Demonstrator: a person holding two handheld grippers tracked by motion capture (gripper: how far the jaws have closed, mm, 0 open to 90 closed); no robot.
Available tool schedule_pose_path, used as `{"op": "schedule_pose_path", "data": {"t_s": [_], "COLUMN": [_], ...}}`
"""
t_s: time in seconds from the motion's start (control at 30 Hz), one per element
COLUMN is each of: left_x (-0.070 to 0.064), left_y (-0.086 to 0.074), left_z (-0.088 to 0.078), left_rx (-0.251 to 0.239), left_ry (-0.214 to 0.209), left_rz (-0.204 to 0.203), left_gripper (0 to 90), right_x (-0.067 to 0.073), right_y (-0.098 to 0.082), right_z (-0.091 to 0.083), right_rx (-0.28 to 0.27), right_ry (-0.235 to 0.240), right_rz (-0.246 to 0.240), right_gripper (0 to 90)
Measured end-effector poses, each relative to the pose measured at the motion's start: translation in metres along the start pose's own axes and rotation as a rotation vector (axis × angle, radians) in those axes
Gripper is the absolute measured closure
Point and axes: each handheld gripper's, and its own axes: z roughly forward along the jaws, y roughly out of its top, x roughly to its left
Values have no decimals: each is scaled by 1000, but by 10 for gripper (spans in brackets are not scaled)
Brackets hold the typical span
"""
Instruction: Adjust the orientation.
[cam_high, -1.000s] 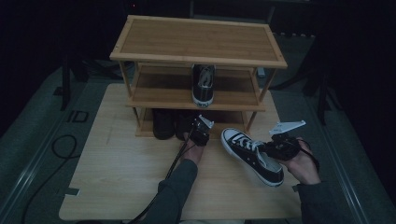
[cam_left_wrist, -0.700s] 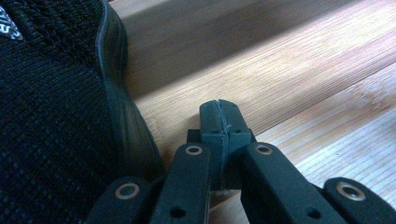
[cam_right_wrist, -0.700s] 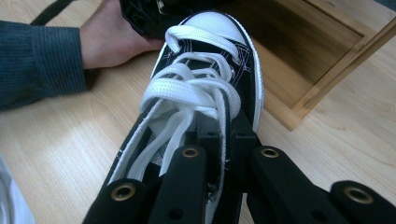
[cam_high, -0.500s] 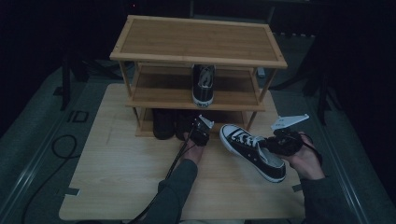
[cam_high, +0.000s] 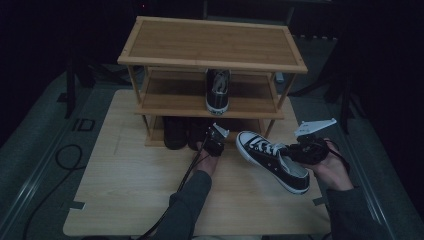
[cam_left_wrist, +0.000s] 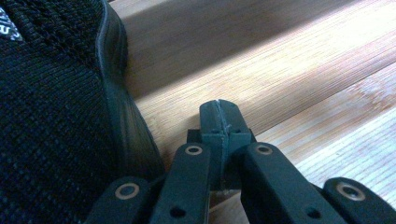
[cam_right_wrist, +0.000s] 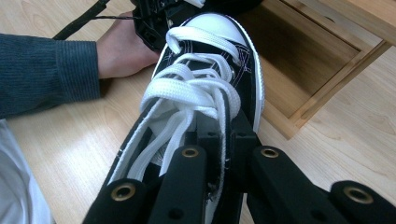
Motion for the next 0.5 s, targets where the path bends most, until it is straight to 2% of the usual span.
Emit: {"op": "schedule_pose_path", "data": {"t_s": [0.5], "left_x": [0], "left_y": [0], "left_z": [0], "left_rx": [1], "left_ry": [1], "left_rz": [4], "left_gripper": [900], "right_x": [2], "right_y": [8], "right_z": [-4], "right_rx": [-15], "right_ry": [23], "right_rz": [-19], "right_gripper": [874]}}
